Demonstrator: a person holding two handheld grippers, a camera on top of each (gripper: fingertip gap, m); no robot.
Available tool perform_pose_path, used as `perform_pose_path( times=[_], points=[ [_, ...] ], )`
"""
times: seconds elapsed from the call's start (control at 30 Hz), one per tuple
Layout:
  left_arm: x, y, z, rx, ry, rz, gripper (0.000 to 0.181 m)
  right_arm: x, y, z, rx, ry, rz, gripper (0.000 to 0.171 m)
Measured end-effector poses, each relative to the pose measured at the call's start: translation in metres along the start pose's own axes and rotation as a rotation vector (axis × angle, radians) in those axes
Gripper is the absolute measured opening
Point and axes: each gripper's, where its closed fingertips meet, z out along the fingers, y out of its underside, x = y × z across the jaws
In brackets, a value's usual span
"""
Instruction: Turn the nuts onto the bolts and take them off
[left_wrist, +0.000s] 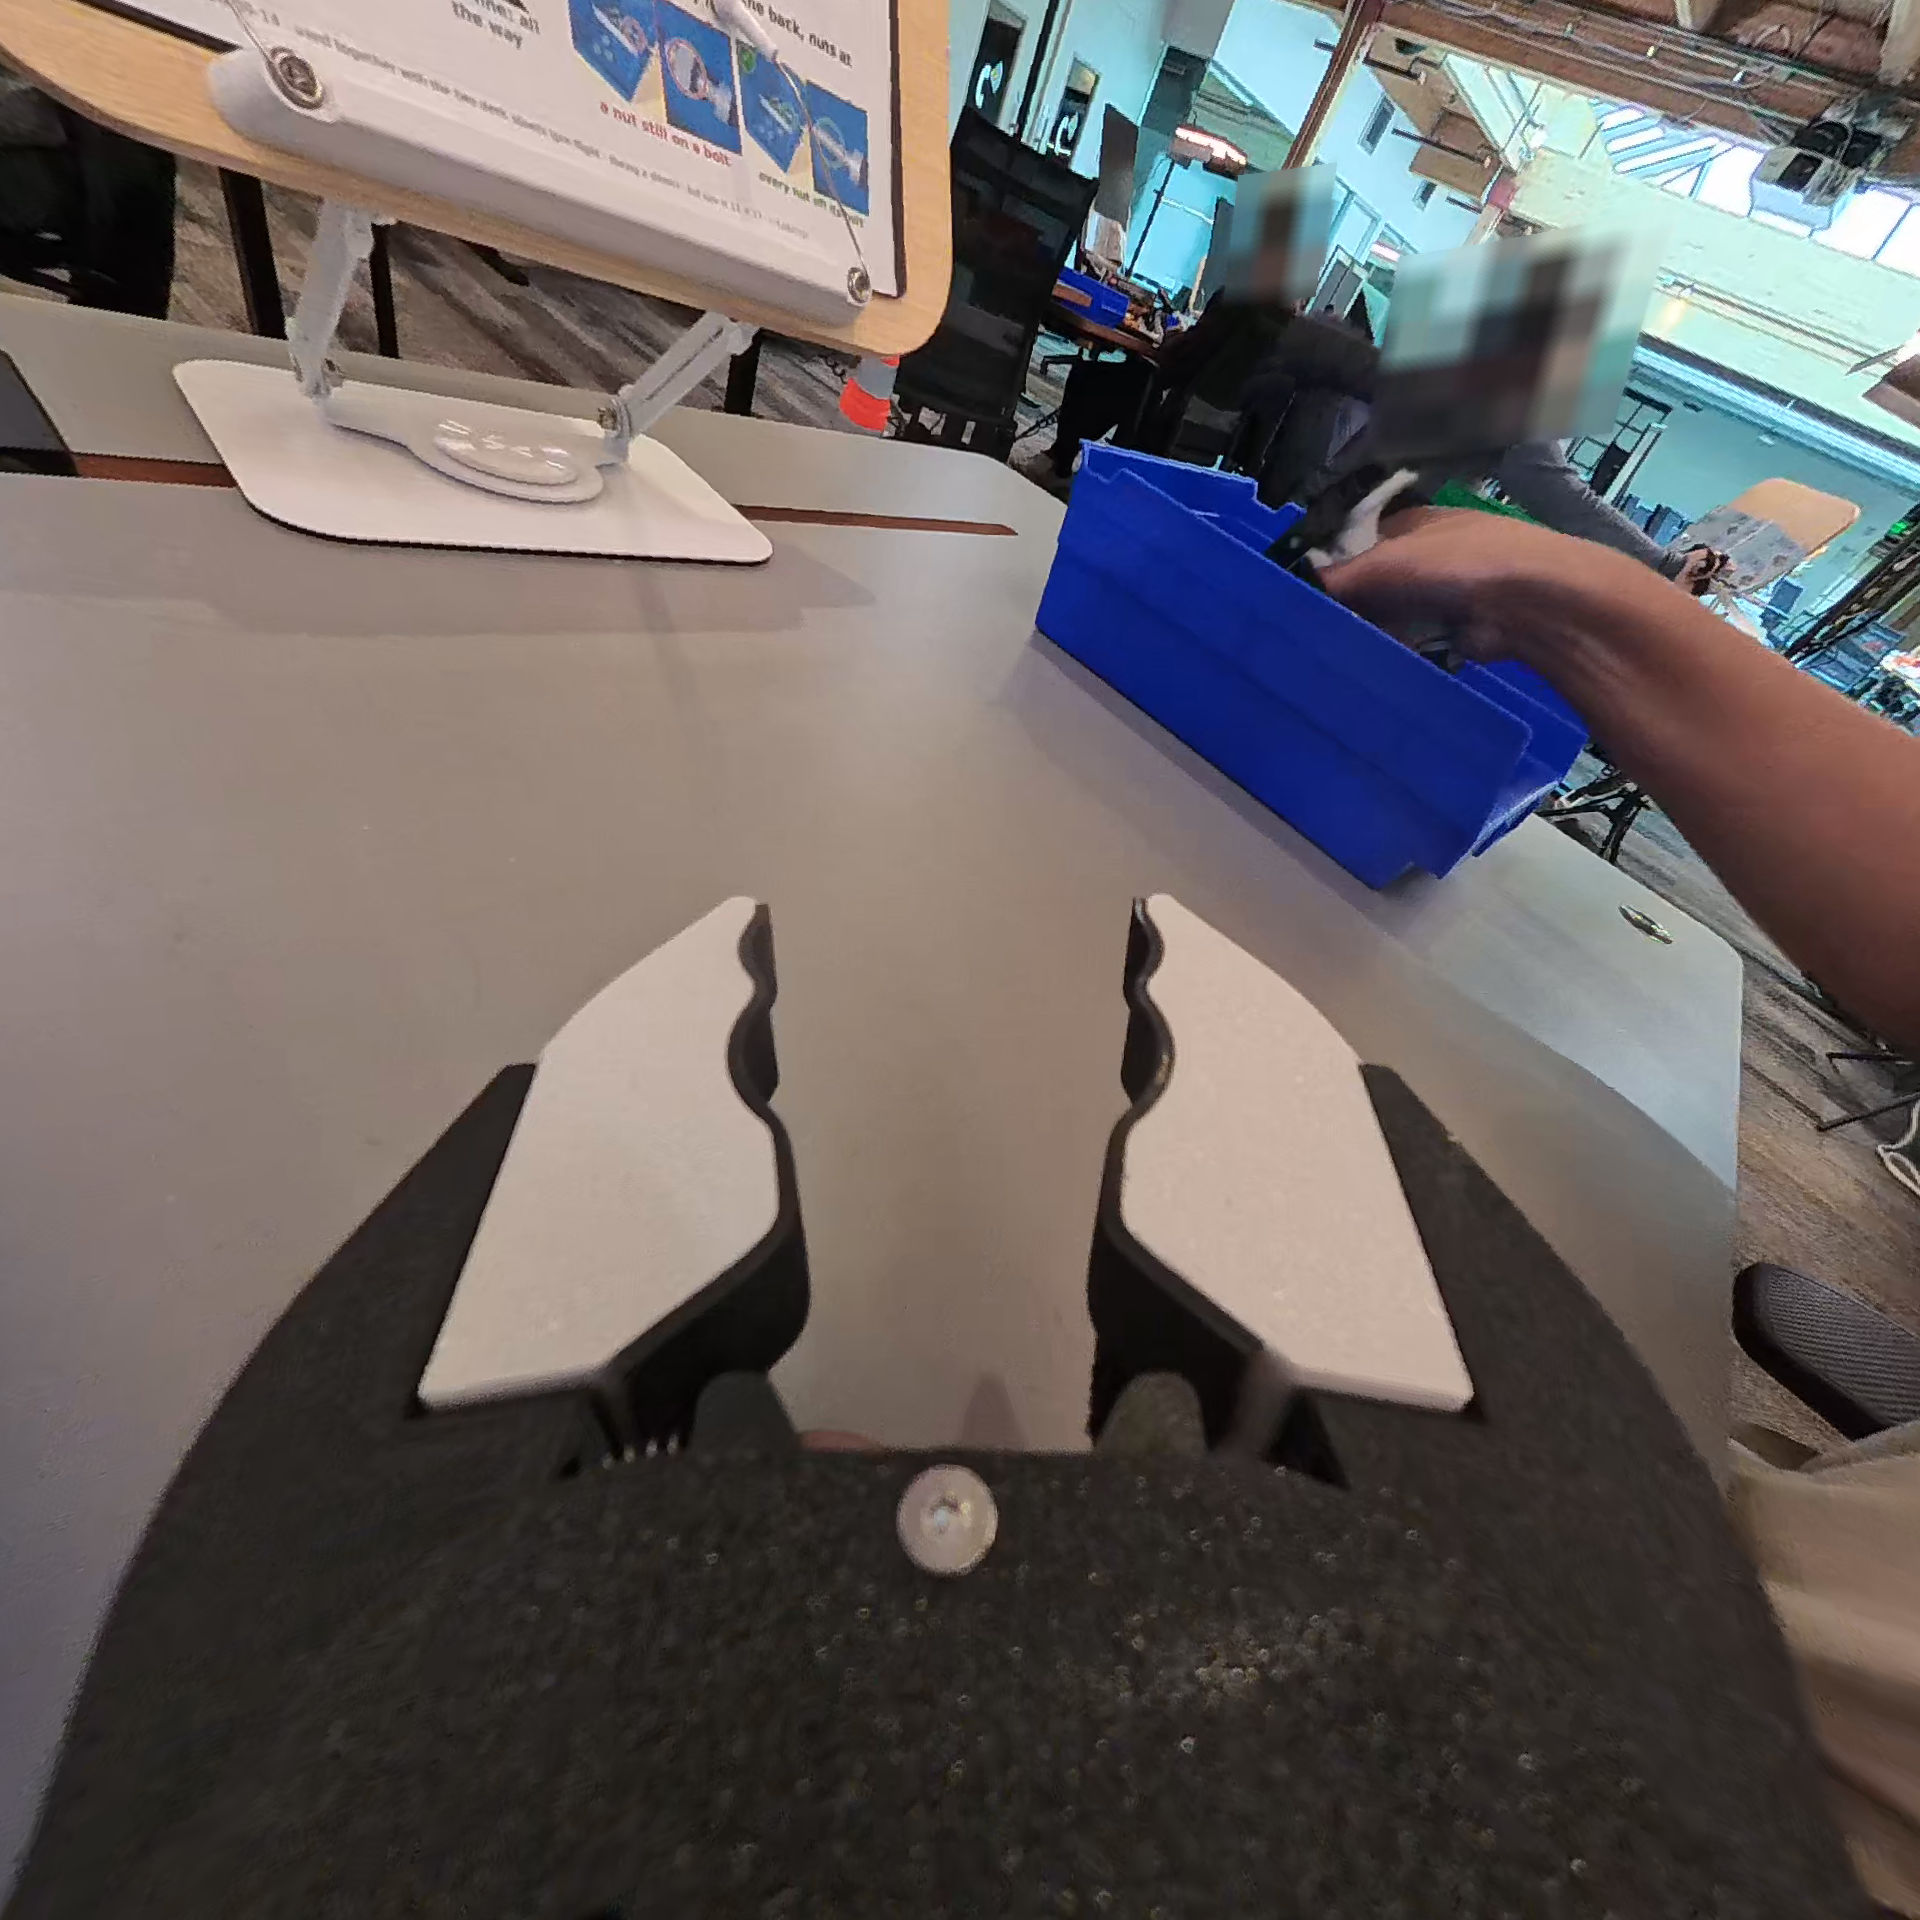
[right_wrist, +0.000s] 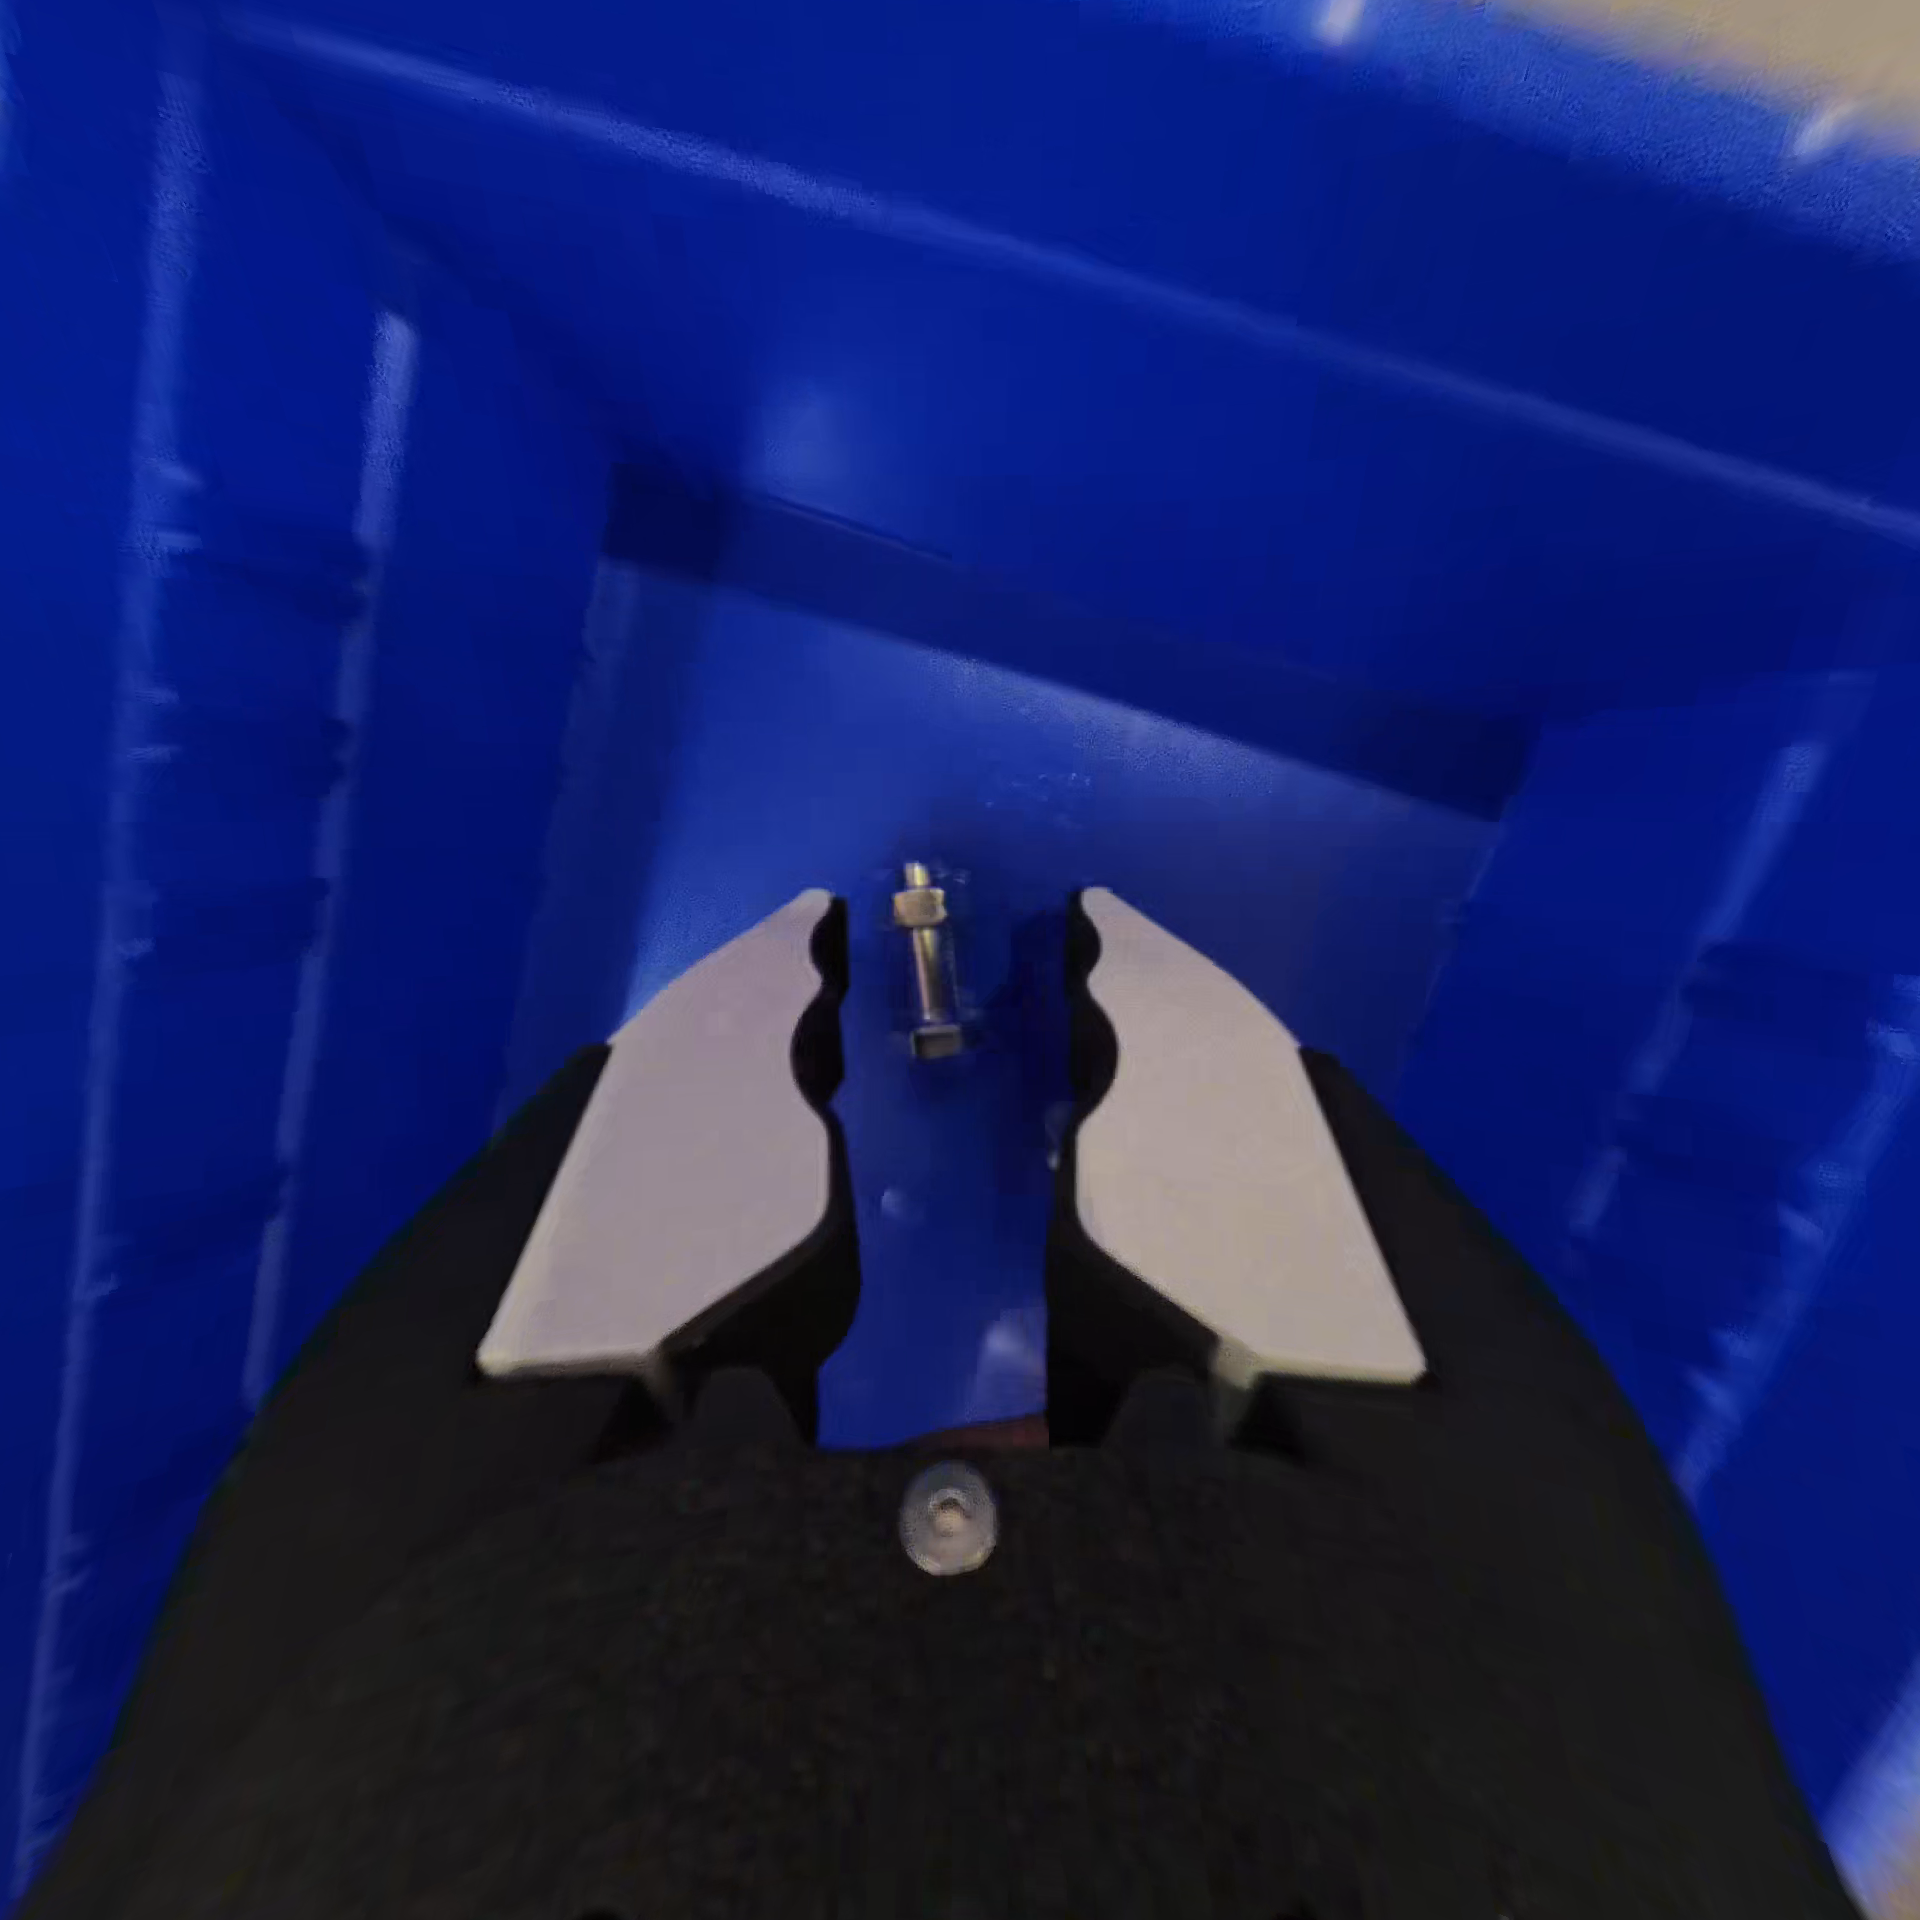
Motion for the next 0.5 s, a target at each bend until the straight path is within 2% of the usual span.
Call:
perform_pose_path(
  times=[0.03, 0.1, 0.17, 0.23, 0.3, 0.33, 0.4, 0.5],
  points=[
    [0.000, 0.000, 0.000, 0.002, 0.002, -0.002, 0.064, 0.000, -0.005, -0.014, 0.058, 0.019, -0.009, 0.045],
    [0.000, 0.000, 0.000, -0.001, 0.004, -0.008, 0.065, -0.012, -0.020, -0.060, 0.248, 0.046, -0.043, 0.049],
    [-0.001, 0.000, 0.000, 0.001, 0.003, -0.010, 0.065, -0.046, -0.033, -0.122, 0.547, 0.050, -0.101, 0.046],
    [-0.002, -0.003, -0.001, 0.017, -0.008, -0.009, 0.065, -0.110, -0.030, -0.180, 0.868, -0.062, -0.153, 0.041],
    [-0.005, -0.006, -0.003, 0.039, -0.029, 0.001, 0.065, -0.181, -0.009, -0.209, 1.092, -0.206, -0.184, 0.038],
    [-0.008, -0.007, -0.004, 0.044, -0.047, 0.009, 0.065, -0.212, 0.004, -0.207, 1.133, -0.258, -0.195, 0.037],
    [-0.011, -0.008, -0.004, 0.047, -0.070, 0.023, 0.065, -0.265, 0.028, -0.179, 1.111, -0.331, -0.213, 0.041],
    [-0.013, -0.008, -0.004, 0.046, -0.100, 0.045, 0.065, -0.311, 0.051, -0.136, 1.101, -0.344, -0.269, 0.043]
  ],
)
